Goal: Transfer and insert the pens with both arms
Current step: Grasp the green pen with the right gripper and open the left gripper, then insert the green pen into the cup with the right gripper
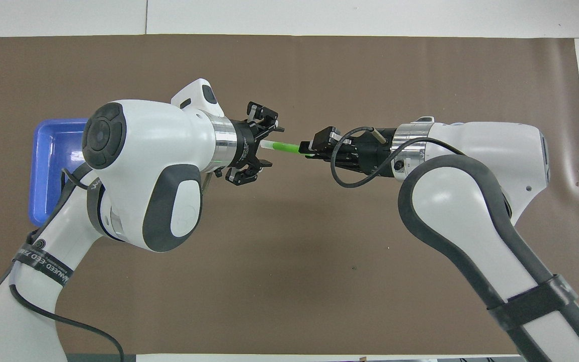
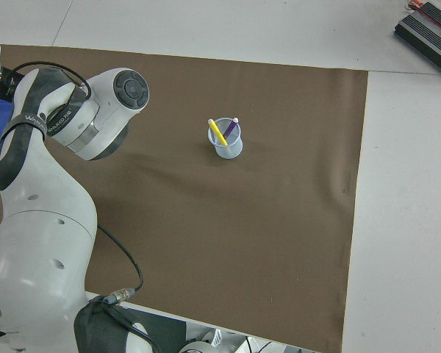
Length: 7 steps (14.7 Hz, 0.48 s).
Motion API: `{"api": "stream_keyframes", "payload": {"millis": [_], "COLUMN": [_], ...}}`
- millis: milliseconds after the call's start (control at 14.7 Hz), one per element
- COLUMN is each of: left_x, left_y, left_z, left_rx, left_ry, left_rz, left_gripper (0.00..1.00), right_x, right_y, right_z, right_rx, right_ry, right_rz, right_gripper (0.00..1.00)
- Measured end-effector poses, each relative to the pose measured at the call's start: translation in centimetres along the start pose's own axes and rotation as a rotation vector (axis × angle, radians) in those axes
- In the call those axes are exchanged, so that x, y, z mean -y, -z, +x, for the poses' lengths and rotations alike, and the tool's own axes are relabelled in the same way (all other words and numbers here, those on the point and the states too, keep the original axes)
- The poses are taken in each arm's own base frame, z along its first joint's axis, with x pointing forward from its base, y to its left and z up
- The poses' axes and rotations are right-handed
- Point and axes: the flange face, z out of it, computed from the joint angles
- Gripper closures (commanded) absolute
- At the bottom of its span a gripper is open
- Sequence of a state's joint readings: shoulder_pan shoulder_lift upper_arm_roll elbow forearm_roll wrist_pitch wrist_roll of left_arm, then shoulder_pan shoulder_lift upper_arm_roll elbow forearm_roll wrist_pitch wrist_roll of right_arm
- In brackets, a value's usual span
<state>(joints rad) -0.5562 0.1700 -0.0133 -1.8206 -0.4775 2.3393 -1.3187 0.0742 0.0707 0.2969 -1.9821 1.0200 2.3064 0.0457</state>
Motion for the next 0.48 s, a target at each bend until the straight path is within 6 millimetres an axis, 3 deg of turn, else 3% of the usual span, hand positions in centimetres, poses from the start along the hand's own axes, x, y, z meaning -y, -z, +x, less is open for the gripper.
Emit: {"api": "stream_keyframes", "payload": {"millis": [204, 339, 475], "left_x": [0.6, 1.7, 3.2], "left_y": [0.2, 0.4, 1.3], "left_z": [3.6, 7.9, 12.3], "left_rx": [-0.028, -0.053, -0.083], "left_ry": [-0.130, -0.241, -0.376], "left_rz": [0.012, 0.042, 0.124], "left_gripper": [0.00, 0.00, 0.00], "right_x": [0.6, 1.3, 1.5], "right_y": [4.4, 8.1, 10.6], "right_z": [2.6, 4.8, 6.5], "right_rx": [0.062, 0.103, 0.148], "right_ry": [0.210, 0.312, 0.433], "right_rz": [-0.232, -0.390, -0.543], "right_gripper": [1.00, 1.00, 1.00]}}
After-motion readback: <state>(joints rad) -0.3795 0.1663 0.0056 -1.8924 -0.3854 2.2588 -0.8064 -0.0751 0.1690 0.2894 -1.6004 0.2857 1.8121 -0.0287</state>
